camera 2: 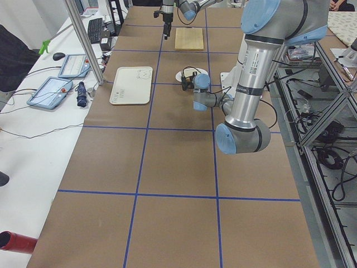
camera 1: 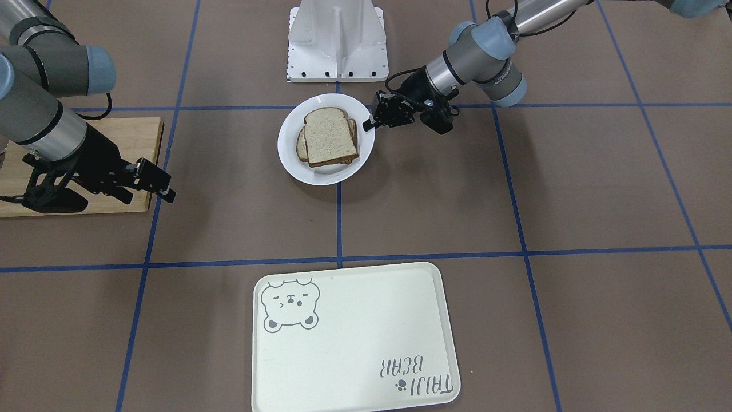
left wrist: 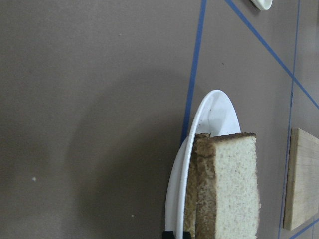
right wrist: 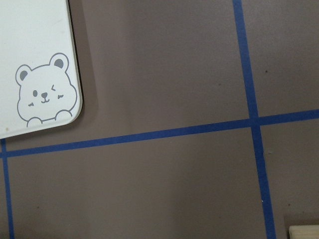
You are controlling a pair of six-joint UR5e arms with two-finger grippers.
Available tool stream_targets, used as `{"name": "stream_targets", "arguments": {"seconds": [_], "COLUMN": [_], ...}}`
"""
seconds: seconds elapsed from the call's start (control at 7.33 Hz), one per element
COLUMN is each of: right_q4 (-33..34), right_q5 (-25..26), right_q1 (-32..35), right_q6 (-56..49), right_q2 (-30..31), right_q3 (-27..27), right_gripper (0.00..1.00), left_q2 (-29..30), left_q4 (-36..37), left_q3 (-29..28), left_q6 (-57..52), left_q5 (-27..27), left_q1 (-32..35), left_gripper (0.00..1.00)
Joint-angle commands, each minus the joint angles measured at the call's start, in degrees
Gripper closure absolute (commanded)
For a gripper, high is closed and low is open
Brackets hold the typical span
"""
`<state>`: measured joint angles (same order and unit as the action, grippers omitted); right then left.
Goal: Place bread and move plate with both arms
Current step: 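Grasp the rim of the white plate nearest the left gripper, then slide the plate with the left gripper onto the white bear tray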
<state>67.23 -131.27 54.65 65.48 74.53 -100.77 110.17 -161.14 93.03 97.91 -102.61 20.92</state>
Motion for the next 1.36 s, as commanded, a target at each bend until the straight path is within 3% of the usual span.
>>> {"name": "stream_targets", "arguments": {"seconds": [0.0, 0.27, 0.41, 0.68, 0.95, 1.23], "right_q4": [0.0, 0.0, 0.0, 1.2, 5.2, 5.2], "right_q5": [-0.2, -0.8, -1.0, -1.1, -1.2, -2.1], "right_q1": [0.4, 1.7, 2.3, 3.8, 6.1, 6.6], "right_q6": [0.0, -0.1, -1.1, -6.3, -10.9, -10.9], "right_q2": [0.0, 0.4, 0.9, 1.9, 1.8, 1.6], "right_q3": [0.0, -0.2, -0.2, 0.0, -0.1, 0.0], "right_gripper": [0.00, 0.00, 0.00, 0.00, 0.00, 0.00], "left_q2": [1.4, 4.3, 8.4, 14.5, 18.2, 25.1], "left_q4": [0.1, 1.0, 2.0, 10.4, 11.8, 12.0], "left_q3": [0.5, -1.4, -5.9, -11.5, -17.2, -27.7], "left_q6": [0.1, 3.1, 7.3, 12.2, 20.1, 33.2], "left_q5": [0.2, 0.7, 1.4, 3.8, 10.5, 21.2], "left_q1": [1.0, 5.3, 8.7, 14.0, 15.0, 14.6], "left_gripper": [1.00, 1.00, 1.00, 1.00, 1.00, 1.00]}}
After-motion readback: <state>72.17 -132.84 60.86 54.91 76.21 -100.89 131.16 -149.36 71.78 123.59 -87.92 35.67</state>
